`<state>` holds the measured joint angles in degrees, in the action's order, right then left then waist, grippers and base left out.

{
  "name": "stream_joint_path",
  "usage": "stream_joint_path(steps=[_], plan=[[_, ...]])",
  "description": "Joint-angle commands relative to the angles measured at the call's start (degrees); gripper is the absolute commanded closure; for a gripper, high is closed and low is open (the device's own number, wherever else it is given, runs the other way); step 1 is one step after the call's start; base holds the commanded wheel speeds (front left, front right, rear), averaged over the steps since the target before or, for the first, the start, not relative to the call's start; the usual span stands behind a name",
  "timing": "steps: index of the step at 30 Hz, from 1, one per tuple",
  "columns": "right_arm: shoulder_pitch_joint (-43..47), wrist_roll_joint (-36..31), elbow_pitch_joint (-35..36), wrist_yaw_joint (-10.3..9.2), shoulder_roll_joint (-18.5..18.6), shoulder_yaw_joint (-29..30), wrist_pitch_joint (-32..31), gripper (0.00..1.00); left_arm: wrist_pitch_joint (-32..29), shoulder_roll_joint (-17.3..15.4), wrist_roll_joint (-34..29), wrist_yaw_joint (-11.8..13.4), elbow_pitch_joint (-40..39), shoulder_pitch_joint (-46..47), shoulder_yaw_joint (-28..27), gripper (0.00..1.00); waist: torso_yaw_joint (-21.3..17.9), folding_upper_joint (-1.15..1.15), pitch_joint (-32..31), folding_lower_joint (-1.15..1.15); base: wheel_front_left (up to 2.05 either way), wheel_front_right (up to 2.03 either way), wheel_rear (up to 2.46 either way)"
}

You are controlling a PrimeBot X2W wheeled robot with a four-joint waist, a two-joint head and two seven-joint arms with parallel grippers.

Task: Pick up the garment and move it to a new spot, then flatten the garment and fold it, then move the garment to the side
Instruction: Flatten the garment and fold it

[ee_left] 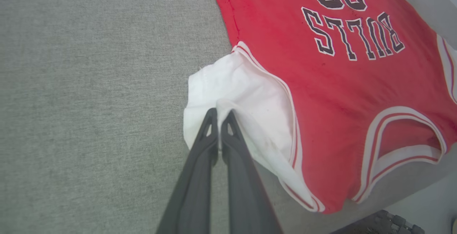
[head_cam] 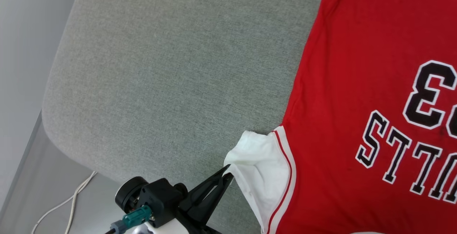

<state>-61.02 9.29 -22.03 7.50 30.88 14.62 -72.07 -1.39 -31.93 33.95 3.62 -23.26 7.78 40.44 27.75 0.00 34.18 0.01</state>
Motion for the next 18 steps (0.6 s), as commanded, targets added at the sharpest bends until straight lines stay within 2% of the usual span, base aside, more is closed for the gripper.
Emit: stream_joint_path(steps=[1,10,11,12,13,18], plan=[[0.6,-0.6,-0.3,-0.02,0.3,0.4,0.4,0.00,0.5,0.4,0.0,-0.3,0.3,1.0,0.1,1.00,1.4,0.00,1.4,-0.01,0.00,0.00,0.00],[6.2,-0.3,-2.6,-0.02,-0.7,0.7,0.9,0.00,1.7,1.3,0.5,-1.0,2.0,1.5,0.5,1.00,2.2,0.00,2.1,-0.01,0.00,0.00,0.00],[6.7,-0.1,-2.6,-0.02,-0.7,0.6,0.9,0.56,1.8,1.3,0.5,-1.0,2.1,1.6,0.5,1.00,2.2,0.00,2.1,-0.01,0.00,0.00,0.00],[7.0,0.0,-2.5,-0.02,-0.8,0.6,0.9,0.94,1.8,1.4,0.5,-1.0,2.2,1.6,0.4,1.00,2.2,0.00,2.2,-0.01,0.00,0.00,0.00],[7.1,0.2,-2.5,-0.02,-0.7,0.5,0.9,1.00,1.9,1.4,0.7,-1.0,2.3,1.7,0.4,1.00,2.2,0.00,2.2,-0.01,0.00,0.00,0.00],[8.0,0.6,-2.6,-0.02,-0.2,0.4,2.0,1.00,2.3,1.2,1.0,-0.6,3.2,1.8,-0.2,1.00,1.4,0.00,0.8,-0.01,0.00,0.00,0.00]])
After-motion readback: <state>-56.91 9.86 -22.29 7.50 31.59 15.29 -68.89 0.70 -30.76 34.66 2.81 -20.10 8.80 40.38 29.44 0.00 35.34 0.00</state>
